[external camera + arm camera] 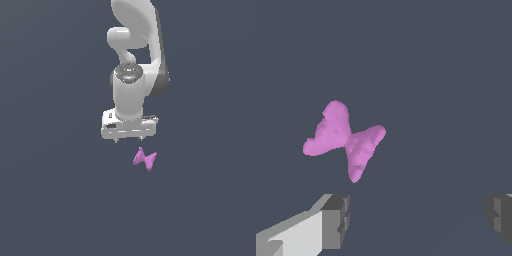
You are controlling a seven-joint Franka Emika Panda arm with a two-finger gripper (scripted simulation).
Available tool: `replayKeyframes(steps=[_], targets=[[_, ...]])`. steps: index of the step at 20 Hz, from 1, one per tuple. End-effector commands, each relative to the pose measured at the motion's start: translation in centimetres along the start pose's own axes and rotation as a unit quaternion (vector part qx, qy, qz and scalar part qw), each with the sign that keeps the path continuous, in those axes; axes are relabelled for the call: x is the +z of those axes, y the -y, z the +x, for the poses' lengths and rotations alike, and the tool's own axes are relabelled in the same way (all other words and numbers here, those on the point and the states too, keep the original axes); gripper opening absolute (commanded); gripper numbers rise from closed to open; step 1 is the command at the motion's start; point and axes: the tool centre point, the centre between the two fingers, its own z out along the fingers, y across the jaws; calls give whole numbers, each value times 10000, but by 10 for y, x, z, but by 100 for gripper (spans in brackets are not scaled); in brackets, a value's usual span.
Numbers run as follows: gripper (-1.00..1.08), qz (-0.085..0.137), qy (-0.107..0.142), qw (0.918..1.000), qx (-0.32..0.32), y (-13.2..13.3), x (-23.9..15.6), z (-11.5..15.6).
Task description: Pick up the object and move it to a goal position.
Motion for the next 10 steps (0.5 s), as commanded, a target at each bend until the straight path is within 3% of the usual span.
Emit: replayKeyframes(steps=[1,10], targets=[[108,5,26,9999,-161,2,3,1],[108,63,175,9930,-1169,17,20,11]])
